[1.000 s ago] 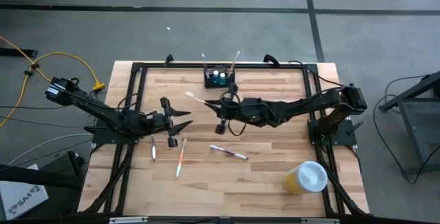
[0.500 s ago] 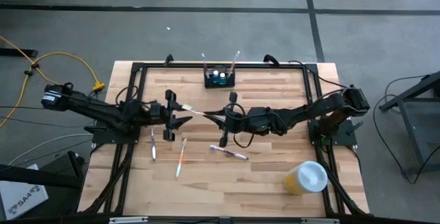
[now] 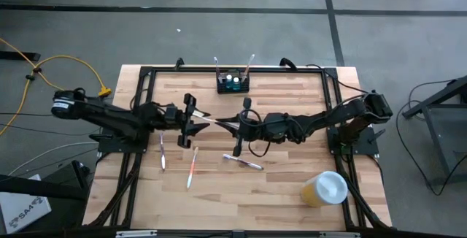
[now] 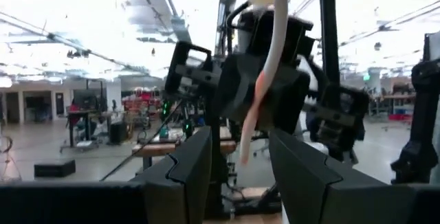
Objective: Pick & Place toothbrushing station
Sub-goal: Put the top orange toothbrush into the wire organizer
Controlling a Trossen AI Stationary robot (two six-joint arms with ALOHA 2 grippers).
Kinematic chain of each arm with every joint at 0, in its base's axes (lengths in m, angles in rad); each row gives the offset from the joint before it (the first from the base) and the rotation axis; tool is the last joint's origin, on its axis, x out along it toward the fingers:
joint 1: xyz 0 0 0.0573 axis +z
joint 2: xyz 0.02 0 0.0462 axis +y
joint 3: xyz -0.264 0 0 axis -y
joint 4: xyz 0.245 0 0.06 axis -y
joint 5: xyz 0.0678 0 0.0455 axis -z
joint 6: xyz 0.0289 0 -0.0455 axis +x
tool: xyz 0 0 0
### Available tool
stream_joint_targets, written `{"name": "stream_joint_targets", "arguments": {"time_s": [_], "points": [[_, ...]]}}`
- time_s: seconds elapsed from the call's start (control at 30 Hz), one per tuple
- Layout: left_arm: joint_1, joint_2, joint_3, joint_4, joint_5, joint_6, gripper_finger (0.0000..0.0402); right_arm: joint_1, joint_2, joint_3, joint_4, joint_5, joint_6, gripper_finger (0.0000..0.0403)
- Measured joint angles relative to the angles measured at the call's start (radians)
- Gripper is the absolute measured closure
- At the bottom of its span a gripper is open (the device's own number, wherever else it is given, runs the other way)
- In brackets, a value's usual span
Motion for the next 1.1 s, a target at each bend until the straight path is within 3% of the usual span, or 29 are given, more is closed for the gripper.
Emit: {"name": "stream_joint_targets", "arguments": {"time_s": [0.17, 0.67, 1.1], "points": [[0.0, 0.064, 0.009, 0.154, 0.031, 0.031, 0.026, 0.0, 0.0, 0.0, -0.002, 0.03, -0.016, 0.0395], [0.004, 0.063, 0.013, 0.207, 0.049, 0.033, 0.026, 0.0, 0.0, 0.0, -0.012, 0.021, -0.016, 0.0395], [0.004, 0.132, 0.102, 0.195, 0.114, 0.03, 0.026, -0.005, 0.0, 0.0, 0.005, 0.004, -0.014, 0.0395]]}}
